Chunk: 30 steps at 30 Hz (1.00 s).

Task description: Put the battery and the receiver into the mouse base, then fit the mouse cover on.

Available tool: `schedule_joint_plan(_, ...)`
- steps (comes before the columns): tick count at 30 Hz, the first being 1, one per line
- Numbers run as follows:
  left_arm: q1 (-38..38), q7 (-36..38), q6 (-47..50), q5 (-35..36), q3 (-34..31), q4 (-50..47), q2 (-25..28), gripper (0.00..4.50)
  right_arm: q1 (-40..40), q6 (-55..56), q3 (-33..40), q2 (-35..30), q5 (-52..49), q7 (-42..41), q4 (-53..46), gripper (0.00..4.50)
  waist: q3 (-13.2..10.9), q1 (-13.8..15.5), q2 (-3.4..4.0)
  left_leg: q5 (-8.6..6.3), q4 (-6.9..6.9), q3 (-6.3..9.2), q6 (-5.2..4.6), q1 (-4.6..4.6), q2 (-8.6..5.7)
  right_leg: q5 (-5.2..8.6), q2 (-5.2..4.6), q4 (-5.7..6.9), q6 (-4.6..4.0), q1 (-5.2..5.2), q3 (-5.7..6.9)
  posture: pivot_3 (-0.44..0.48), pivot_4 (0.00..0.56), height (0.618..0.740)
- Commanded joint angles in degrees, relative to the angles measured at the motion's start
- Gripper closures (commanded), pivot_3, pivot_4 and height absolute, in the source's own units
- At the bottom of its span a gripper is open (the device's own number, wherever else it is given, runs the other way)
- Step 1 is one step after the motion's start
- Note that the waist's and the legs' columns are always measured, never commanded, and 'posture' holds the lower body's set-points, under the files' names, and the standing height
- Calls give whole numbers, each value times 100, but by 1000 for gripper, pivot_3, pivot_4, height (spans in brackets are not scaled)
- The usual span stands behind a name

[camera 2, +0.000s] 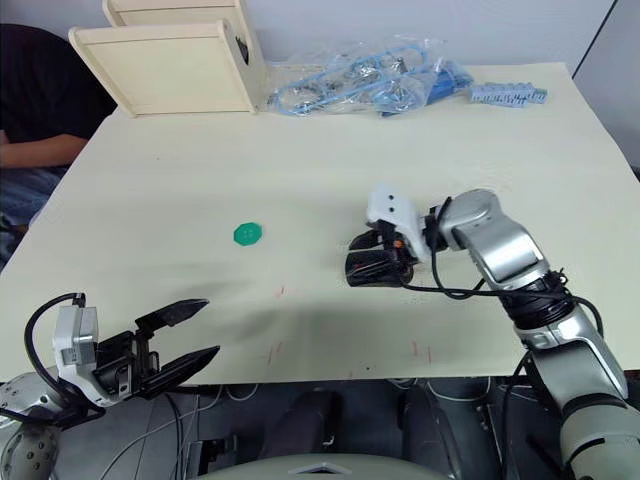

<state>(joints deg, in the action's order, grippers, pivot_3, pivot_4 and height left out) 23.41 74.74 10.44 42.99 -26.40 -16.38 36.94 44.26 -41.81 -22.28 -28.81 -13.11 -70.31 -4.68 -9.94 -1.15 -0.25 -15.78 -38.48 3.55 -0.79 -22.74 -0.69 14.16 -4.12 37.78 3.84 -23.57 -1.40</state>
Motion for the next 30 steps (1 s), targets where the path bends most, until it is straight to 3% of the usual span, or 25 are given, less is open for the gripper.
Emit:
schedule_joint_plan(1, 57, 25, 2, 103, -115, -164, 76, 0, 290, -247, -193, 155, 130, 328, -248, 1759, 0, 0, 0, 0, 0, 1, 1, 0, -1, -1, 0, 1, -1, 0, 1, 0, 150, 740)
schedule_joint_plan(7, 81, 22, 1, 89, -131, -184, 68, 0, 458, -388, -333, 253, 194, 541, -111, 1759, 1, 15, -1, 1, 0, 2, 3, -1, -3, -1, 0, -2, -1, 0, 3, 0, 150, 740)
schedule_joint_plan(11, 128, -2, -9, 88, -134, -218, 46, 0, 459, -412, -398, 236, 205, 573, -115, 3147, 1, 8, -1, 1, 1, 2, 3, -1, -4, -1, 1, -2, -2, -1, 3, 0, 150, 740)
schedule_joint_plan(30, 183, 17, -21, 74, -139, -210, 64, 0, 341, -38, -690, 192, 707, 763, 545, 3147, 1, -5, -1, 1, 2, 2, 3, -1, -6, -1, 3, -1, -2, -2, 3, 0, 150, 740)
